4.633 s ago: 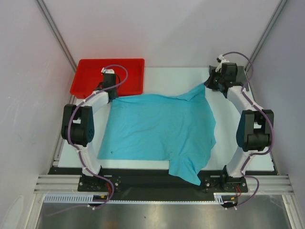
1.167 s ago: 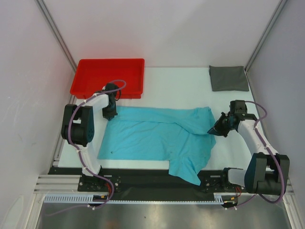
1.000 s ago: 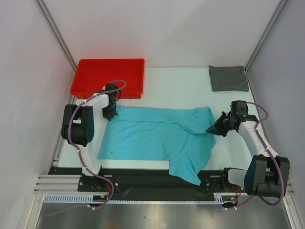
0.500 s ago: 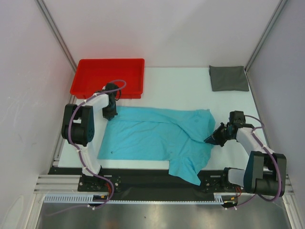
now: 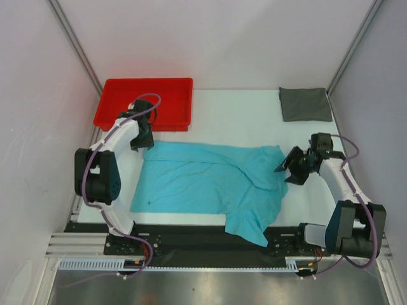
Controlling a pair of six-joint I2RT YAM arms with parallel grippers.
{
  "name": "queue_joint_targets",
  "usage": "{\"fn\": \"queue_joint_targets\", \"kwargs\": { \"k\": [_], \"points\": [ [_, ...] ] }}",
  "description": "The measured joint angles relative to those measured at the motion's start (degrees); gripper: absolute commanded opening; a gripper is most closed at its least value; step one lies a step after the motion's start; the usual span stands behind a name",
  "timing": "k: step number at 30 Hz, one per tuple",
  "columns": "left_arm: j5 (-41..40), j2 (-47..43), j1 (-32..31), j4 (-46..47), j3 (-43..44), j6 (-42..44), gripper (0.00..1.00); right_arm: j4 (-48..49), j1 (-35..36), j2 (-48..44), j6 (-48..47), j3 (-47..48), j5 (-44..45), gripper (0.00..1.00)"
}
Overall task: Fold and stack the t-shirts
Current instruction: Fold the tshirt
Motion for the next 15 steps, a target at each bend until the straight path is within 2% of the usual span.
{"fn": "queue_joint_targets", "kwargs": {
  "k": [3,8,11,15],
  "points": [
    [2.1,-4.3,0.0,0.3,2.3,-0.9,0.33,1.9,-0.5,2.8,-1.0,6.6,0.3,0.65],
    [9.6,-3.1,0.1,3.5,6.5,-2.0,0.15,10.1,-1.1,16.6,-0.6,15.9,-0.5,0.57],
    [13.7,0.3,0.1,5.7,6.6,-2.4,0.13,13.3,-1.2,24.7,-0.5,19.3,-0.8,0.54],
    [17.0,5.5,0.1,7.0,6.5,-2.4,0.12,14.3,-1.2,30.6,-0.6,22.6,-0.9,0.56]
  ]
}}
